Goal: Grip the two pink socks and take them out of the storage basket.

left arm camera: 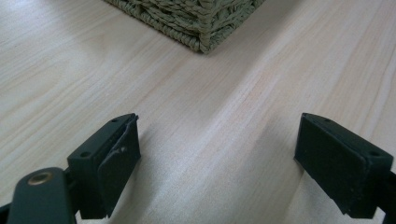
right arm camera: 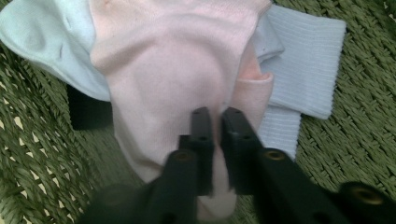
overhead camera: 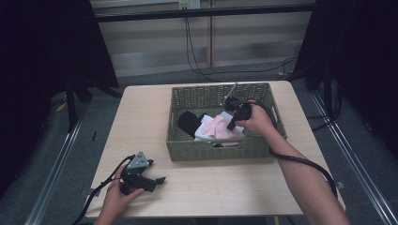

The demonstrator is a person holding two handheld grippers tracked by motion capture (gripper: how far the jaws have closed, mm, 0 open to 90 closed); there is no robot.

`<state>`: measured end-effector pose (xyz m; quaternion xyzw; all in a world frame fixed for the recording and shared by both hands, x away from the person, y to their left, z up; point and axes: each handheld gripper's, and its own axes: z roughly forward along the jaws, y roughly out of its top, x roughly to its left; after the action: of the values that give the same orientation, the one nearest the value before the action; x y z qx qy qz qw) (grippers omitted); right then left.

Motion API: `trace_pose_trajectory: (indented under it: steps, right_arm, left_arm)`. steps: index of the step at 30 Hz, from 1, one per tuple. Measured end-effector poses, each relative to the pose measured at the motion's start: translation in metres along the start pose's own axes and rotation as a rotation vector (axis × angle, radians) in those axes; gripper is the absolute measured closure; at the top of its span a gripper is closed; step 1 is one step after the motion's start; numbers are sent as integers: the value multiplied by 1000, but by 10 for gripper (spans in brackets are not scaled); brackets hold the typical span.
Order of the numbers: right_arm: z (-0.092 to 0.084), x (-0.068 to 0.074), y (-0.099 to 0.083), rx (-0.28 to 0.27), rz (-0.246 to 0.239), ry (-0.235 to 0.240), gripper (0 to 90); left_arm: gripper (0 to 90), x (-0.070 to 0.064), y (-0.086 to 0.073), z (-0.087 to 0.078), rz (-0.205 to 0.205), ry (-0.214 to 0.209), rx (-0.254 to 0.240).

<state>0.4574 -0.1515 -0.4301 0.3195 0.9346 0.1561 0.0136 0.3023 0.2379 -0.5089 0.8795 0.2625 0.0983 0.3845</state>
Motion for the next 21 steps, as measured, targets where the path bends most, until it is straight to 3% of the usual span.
trace_pose_trajectory:
  steps: [4, 10, 21]
  right_arm:
    - [-5, 0, 0, 3, -3, 27, 892]
    - [-32, 2, 2, -1, -9, 29, 896]
    - [-79, 14, 15, -4, -63, 33, 896]
  left_arm:
    - [135, 0, 0, 0, 0, 0, 0]
    - [135, 0, 0, 0, 2, 0, 0]
    - [135, 0, 0, 0, 3, -3, 4]
